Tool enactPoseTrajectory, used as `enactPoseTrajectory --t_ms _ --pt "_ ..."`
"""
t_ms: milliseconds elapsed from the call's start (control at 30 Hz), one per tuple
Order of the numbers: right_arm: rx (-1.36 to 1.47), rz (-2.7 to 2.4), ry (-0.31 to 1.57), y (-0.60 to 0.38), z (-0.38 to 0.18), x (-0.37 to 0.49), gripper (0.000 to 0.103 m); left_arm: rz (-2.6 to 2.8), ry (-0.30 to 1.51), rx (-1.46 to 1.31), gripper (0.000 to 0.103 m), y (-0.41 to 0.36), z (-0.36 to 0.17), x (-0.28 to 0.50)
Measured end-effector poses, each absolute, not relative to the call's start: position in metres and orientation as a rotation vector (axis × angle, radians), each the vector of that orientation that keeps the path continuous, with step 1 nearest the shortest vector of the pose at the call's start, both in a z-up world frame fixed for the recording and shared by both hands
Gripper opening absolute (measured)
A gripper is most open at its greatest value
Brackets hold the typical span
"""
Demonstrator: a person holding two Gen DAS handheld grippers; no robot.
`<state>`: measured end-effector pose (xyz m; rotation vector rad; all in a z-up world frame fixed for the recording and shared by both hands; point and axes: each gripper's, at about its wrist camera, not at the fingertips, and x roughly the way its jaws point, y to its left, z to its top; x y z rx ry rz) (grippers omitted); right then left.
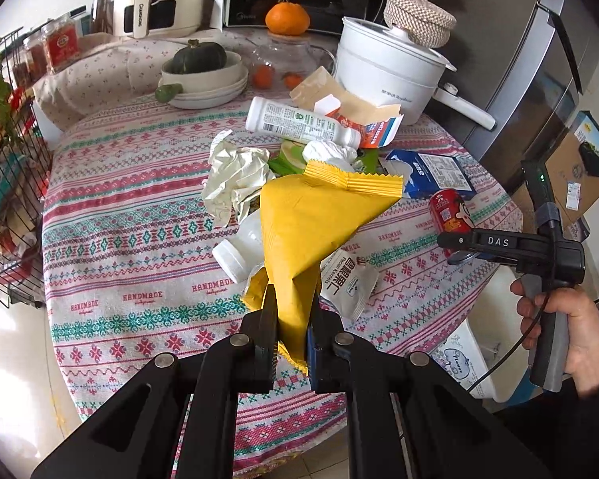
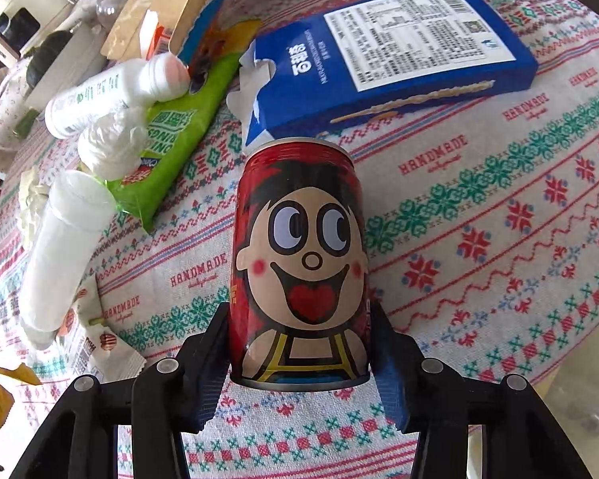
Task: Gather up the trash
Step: 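Hold the yellow wrapper in the left gripper while the right gripper grasps the red can, then carry wrapper and can over the bin and release both into it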
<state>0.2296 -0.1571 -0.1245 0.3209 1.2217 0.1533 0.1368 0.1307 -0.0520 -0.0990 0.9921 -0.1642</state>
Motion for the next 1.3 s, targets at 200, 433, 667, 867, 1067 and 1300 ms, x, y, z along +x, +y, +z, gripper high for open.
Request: enactPoseTrajectory --t_ms 200,433,667,867,1067,1300 --pt "0.287 0.19 1.131 -0.168 -0.091 0.21 0.056 -0.198 0.972 -0.081 0.011 0.112 -0.045 0.133" --pt "0.261 0.216 1.037 -0.195 -0.055 0.178 0.056 -0.261 0.964 -0.054 0.011 0.079 -0.039 0.132" --pt "0.272 0.188 0.992 -0.231 -0.036 0.155 0.056 -0.347 0.96 -0.008 0.011 0.03 -0.035 0.134" --pt "0.294 0.138 0.975 -0.275 -0.033 0.131 0.056 -0.432 0.97 0.053 0.011 -0.021 -0.039 0.132" --pt "0.311 0.076 0.998 -0.318 -0.041 0.11 0.056 -0.506 0.998 0.129 0.011 -0.075 -0.053 0.127" --pt "0.341 0.001 1.049 -0.361 -0.059 0.089 0.056 -0.601 1.04 0.217 0.011 -0.139 -0.08 0.115"
